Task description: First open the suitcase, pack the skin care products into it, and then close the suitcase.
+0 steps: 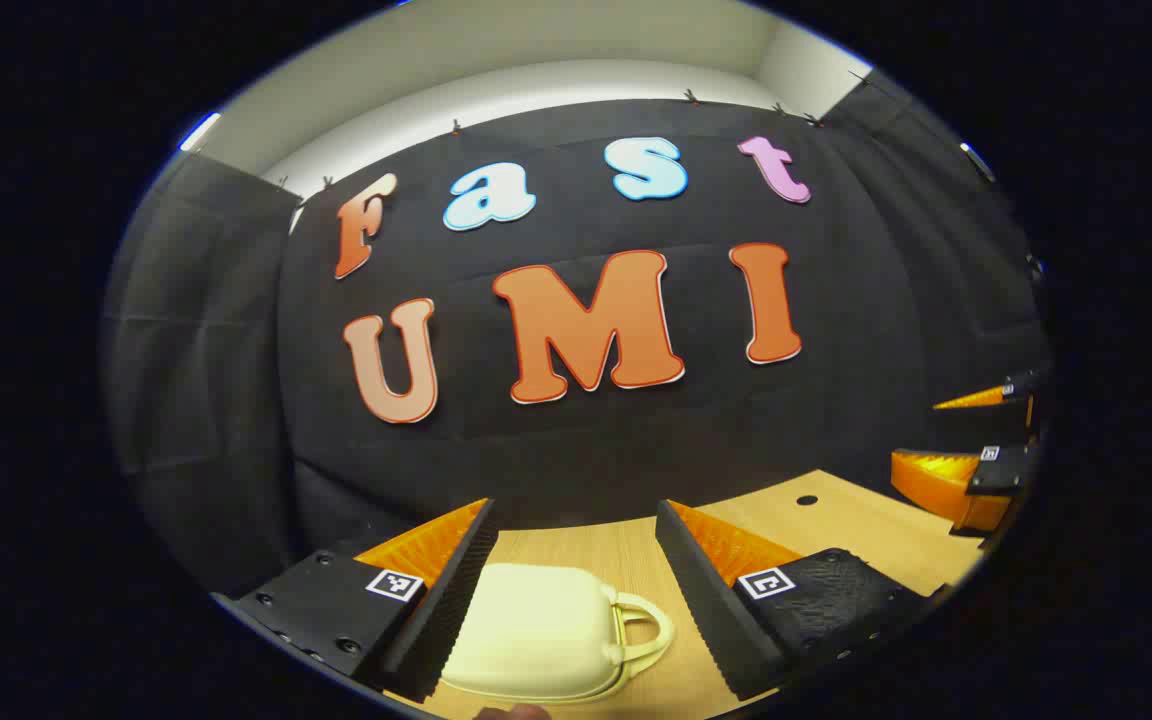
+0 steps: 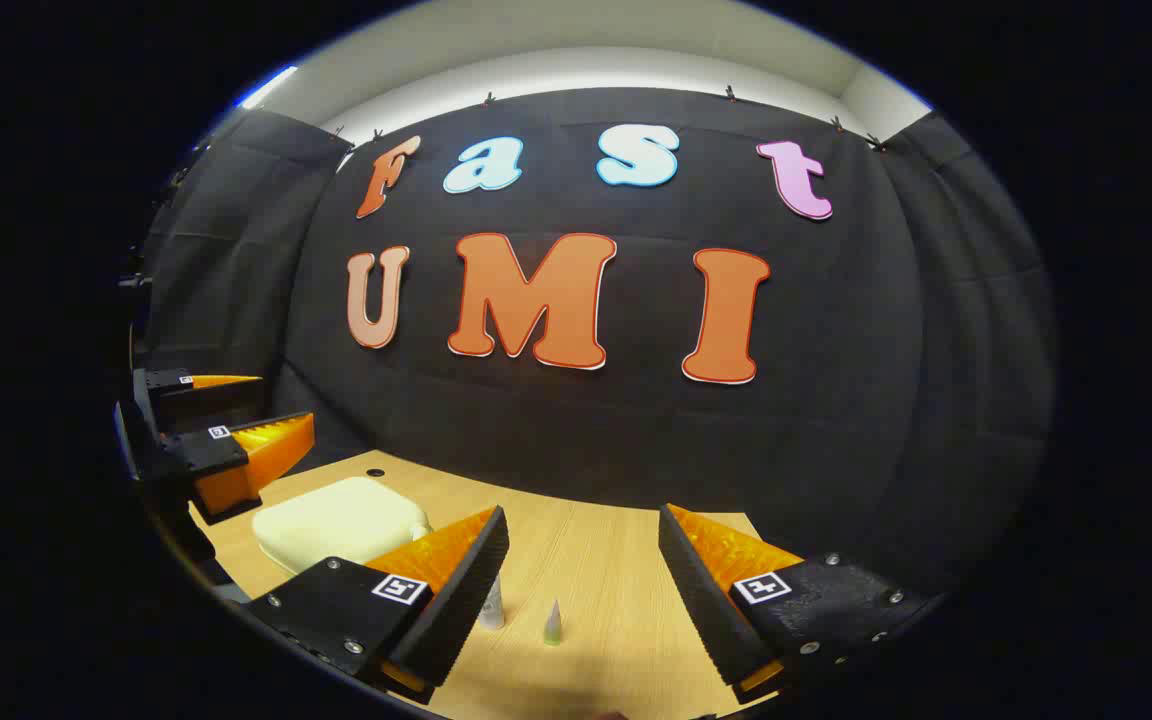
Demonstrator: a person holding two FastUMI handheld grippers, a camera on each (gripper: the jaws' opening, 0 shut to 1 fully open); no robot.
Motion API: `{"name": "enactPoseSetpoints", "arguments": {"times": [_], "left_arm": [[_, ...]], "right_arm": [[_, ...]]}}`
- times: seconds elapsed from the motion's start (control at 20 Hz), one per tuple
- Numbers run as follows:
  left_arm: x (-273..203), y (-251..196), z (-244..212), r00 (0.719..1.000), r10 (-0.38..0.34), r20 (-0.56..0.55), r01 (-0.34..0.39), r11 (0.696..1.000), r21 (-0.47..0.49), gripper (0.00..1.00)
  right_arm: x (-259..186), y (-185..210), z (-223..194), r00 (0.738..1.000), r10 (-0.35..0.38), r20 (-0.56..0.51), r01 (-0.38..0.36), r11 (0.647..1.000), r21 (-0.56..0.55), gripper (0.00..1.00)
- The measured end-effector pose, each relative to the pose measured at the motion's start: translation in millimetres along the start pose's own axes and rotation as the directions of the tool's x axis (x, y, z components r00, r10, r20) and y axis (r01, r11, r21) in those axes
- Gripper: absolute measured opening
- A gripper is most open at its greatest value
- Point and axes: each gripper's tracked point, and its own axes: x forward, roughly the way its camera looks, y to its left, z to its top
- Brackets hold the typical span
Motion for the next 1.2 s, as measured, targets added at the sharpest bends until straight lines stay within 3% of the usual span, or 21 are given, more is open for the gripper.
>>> {"name": "enactPoseSetpoints", "arguments": {"times": [0.2, 0.35, 0.5, 0.85, 1.05, 1.2], "left_arm": [[14.0, 9.7, -6.1, 0.994, -0.107, 0.036, 0.107, 0.994, 0.001, 0.98], [24.6, 24.9, -10.9, 0.991, -0.126, 0.053, 0.127, 0.992, -0.013, 1.0], [35.8, 36.0, -20.2, 0.993, -0.106, 0.042, 0.107, 0.994, -0.016, 0.98], [51.1, 33.2, -9.4, 1.0, -0.014, 0.017, 0.016, 0.992, -0.126, 0.98], [61.0, 20.8, -17.2, 1.0, 0.004, -0.015, -0.005, 1.0, -0.023, 0.96], [65.0, -11.0, -52.4, 0.994, -0.062, -0.087, 0.069, 0.994, 0.081, 0.98]], "right_arm": [[13.5, 12.7, 1.8, 0.997, -0.076, 0.0, 0.076, 0.997, -0.014, 0.95], [16.6, 17.5, 7.4, 0.992, -0.127, -0.001, 0.127, 0.992, -0.025, 0.95], [16.1, 19.2, 12.5, 0.99, -0.14, -0.004, 0.139, 0.99, -0.037, 0.95], [31.9, 9.8, 9.3, 0.999, -0.045, -0.004, 0.045, 0.997, -0.055, 0.95], [43.0, 4.0, 3.8, 1.0, -0.003, -0.013, 0.003, 0.999, -0.04, 0.96], [46.0, -6.3, -2.5, 1.0, -0.007, -0.015, 0.007, 0.999, -0.037, 0.96]]}}
